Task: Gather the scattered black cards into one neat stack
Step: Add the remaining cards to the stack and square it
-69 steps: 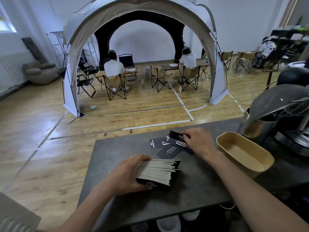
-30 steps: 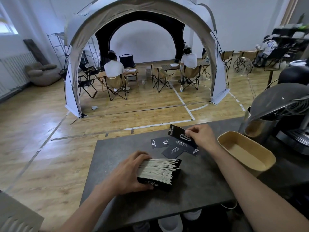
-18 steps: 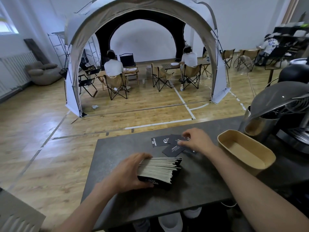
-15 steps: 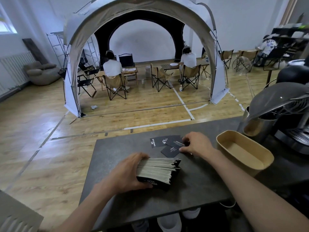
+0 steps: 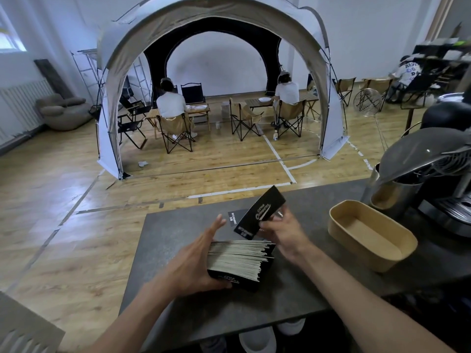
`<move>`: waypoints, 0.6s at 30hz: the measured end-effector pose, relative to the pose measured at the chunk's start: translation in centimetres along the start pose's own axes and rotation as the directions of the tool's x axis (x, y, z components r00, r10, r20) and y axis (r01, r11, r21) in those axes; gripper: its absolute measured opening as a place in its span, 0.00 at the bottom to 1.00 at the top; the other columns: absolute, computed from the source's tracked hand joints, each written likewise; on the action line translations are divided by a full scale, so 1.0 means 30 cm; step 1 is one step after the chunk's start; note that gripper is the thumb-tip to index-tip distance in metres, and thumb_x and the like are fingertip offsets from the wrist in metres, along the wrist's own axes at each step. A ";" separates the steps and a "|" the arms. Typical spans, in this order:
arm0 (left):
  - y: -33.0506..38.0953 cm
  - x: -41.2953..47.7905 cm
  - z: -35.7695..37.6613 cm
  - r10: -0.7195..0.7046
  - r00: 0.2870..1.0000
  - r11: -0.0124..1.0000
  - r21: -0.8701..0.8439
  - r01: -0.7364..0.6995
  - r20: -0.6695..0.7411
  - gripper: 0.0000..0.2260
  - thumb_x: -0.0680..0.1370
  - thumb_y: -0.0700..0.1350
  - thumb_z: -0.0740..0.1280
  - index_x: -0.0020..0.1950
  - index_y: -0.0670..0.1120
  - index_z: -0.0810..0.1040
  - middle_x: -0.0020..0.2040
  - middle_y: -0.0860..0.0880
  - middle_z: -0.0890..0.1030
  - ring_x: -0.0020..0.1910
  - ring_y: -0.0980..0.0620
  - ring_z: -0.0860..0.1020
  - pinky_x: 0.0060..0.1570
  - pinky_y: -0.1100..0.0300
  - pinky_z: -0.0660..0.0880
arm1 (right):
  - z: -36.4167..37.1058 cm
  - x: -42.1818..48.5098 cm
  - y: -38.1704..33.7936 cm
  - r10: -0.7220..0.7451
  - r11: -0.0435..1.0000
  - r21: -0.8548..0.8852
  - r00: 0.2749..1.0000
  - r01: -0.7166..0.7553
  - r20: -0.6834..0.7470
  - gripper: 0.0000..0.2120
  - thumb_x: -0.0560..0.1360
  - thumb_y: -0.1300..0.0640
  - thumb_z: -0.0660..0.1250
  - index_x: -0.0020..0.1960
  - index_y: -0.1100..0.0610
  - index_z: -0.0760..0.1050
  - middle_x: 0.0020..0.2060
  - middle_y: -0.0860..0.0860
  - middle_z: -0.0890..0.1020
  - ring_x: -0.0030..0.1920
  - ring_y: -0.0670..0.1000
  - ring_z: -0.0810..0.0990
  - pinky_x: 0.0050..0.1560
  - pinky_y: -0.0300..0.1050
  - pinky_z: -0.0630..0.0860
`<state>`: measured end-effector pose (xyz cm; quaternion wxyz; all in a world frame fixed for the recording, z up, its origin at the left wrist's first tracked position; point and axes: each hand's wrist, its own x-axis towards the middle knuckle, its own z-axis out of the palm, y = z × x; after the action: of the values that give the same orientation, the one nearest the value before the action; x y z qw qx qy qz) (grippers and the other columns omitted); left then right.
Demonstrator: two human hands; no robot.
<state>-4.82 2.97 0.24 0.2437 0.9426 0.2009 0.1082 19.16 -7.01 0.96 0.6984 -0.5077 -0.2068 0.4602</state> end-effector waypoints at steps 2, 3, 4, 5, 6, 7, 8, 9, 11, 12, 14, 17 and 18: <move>0.000 0.000 0.001 0.015 1.000 1.000 -0.008 -0.015 -0.018 0.62 0.64 0.67 0.80 0.82 0.65 0.36 0.82 0.67 0.55 0.73 0.57 0.72 0.74 0.52 0.69 | 0.018 -0.018 0.017 0.042 0.998 -0.043 0.997 -0.040 0.063 0.18 0.79 0.73 0.61 0.65 0.60 0.74 0.53 0.63 0.84 0.47 0.58 0.85 0.47 0.49 0.84; -0.003 0.000 0.002 0.017 1.000 1.000 0.003 -0.017 -0.018 0.61 0.64 0.67 0.80 0.82 0.65 0.38 0.81 0.66 0.58 0.73 0.57 0.72 0.74 0.51 0.69 | 0.018 -0.028 0.011 0.083 0.996 -0.047 0.991 -0.079 0.108 0.12 0.81 0.67 0.59 0.60 0.62 0.77 0.52 0.64 0.84 0.46 0.59 0.85 0.47 0.48 0.82; -0.007 0.001 0.004 0.024 1.000 0.999 0.029 -0.024 -0.016 0.58 0.65 0.67 0.79 0.82 0.67 0.41 0.80 0.64 0.63 0.73 0.57 0.72 0.73 0.51 0.70 | 0.009 -0.032 0.003 0.130 0.990 -0.073 0.979 -0.120 0.158 0.14 0.81 0.62 0.55 0.53 0.64 0.79 0.51 0.66 0.84 0.47 0.60 0.84 0.49 0.49 0.80; -0.011 0.003 0.005 0.038 0.999 0.997 0.066 -0.037 -0.014 0.55 0.66 0.68 0.78 0.81 0.69 0.44 0.77 0.62 0.68 0.72 0.58 0.72 0.72 0.51 0.71 | 0.001 -0.032 -0.007 0.160 0.985 -0.103 0.967 -0.142 0.199 0.18 0.80 0.59 0.51 0.49 0.64 0.78 0.50 0.69 0.84 0.48 0.62 0.84 0.50 0.50 0.78; -0.013 0.006 0.005 0.054 0.998 0.994 0.098 -0.053 -0.011 0.50 0.67 0.69 0.77 0.80 0.71 0.49 0.74 0.62 0.71 0.70 0.59 0.72 0.70 0.51 0.72 | -0.007 -0.029 -0.021 0.166 0.978 -0.159 0.968 -0.136 0.191 0.21 0.80 0.57 0.49 0.47 0.64 0.78 0.49 0.71 0.84 0.48 0.63 0.84 0.50 0.51 0.77; -0.012 0.009 0.005 0.064 0.998 0.991 0.116 -0.063 -0.006 0.46 0.68 0.69 0.76 0.78 0.72 0.53 0.72 0.62 0.72 0.68 0.60 0.72 0.68 0.52 0.73 | -0.017 -0.017 -0.030 0.125 0.975 -0.203 0.983 -0.095 0.136 0.22 0.81 0.56 0.48 0.46 0.64 0.79 0.47 0.71 0.84 0.45 0.62 0.85 0.48 0.50 0.77; -0.009 0.012 0.003 0.066 0.998 0.990 0.123 -0.066 -0.002 0.43 0.68 0.69 0.76 0.77 0.73 0.56 0.70 0.62 0.72 0.67 0.61 0.71 0.67 0.53 0.73 | -0.029 0.000 -0.041 0.038 0.966 -0.259 0.998 -0.026 0.040 0.22 0.81 0.57 0.49 0.45 0.64 0.79 0.43 0.68 0.86 0.41 0.60 0.85 0.45 0.50 0.77; -0.006 0.013 0.002 0.064 0.998 0.989 0.133 -0.063 0.000 0.41 0.68 0.70 0.75 0.76 0.73 0.57 0.69 0.62 0.71 0.67 0.61 0.70 0.67 0.54 0.73 | -0.048 0.028 -0.052 -0.090 0.943 -0.324 0.994 0.068 -0.053 0.19 0.82 0.58 0.52 0.45 0.63 0.80 0.40 0.63 0.87 0.39 0.58 0.86 0.45 0.50 0.77; -0.004 0.013 0.003 0.056 0.998 0.982 0.179 -0.052 -0.015 0.43 0.68 0.73 0.73 0.78 0.73 0.54 0.66 0.60 0.69 0.66 0.59 0.67 0.66 0.56 0.72 | -0.101 0.095 -0.091 -0.349 0.779 -0.585 0.931 0.224 -0.108 0.11 0.79 0.63 0.61 0.48 0.56 0.82 0.42 0.53 0.88 0.44 0.52 0.87 0.49 0.49 0.79; -0.007 0.013 0.003 0.057 0.998 0.976 0.211 -0.049 -0.030 0.45 0.67 0.74 0.71 0.79 0.73 0.52 0.65 0.59 0.68 0.64 0.58 0.66 0.66 0.57 0.71 | -0.131 0.125 -0.110 -0.380 0.621 -0.742 0.925 0.252 -0.005 0.11 0.76 0.63 0.65 0.52 0.52 0.83 0.49 0.49 0.88 0.51 0.48 0.86 0.55 0.46 0.78; -0.009 0.010 0.003 0.054 0.998 0.964 0.264 -0.043 -0.036 0.48 0.67 0.76 0.69 0.80 0.72 0.46 0.63 0.57 0.67 0.62 0.56 0.64 0.66 0.57 0.69 | -0.176 0.162 -0.130 -0.192 0.278 -0.920 0.954 0.277 0.229 0.22 0.72 0.61 0.70 0.65 0.48 0.79 0.63 0.44 0.82 0.64 0.45 0.79 0.65 0.38 0.71; -0.002 0.007 0.000 0.022 1.000 0.963 0.267 -0.021 -0.002 0.51 0.68 0.76 0.69 0.80 0.72 0.40 0.63 0.56 0.63 0.60 0.56 0.66 0.64 0.60 0.69 | -0.195 0.162 -0.125 0.101 0.069 -0.952 0.948 0.297 0.303 0.30 0.72 0.57 0.75 0.73 0.49 0.73 0.70 0.45 0.77 0.71 0.47 0.73 0.65 0.34 0.64; 0.000 0.006 -0.001 0.014 1.000 0.968 0.250 -0.013 0.000 0.52 0.68 0.75 0.70 0.80 0.71 0.38 0.64 0.56 0.63 0.60 0.56 0.68 0.62 0.62 0.69 | -0.195 0.159 -0.125 0.103 0.051 -0.957 0.952 0.284 0.288 0.31 0.72 0.54 0.77 0.73 0.49 0.74 0.70 0.46 0.78 0.70 0.48 0.74 0.65 0.35 0.66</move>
<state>-4.67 3.06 0.27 0.1222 0.9670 0.2069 0.0846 27.55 -6.19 1.16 0.1485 -0.7619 -0.5937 0.2122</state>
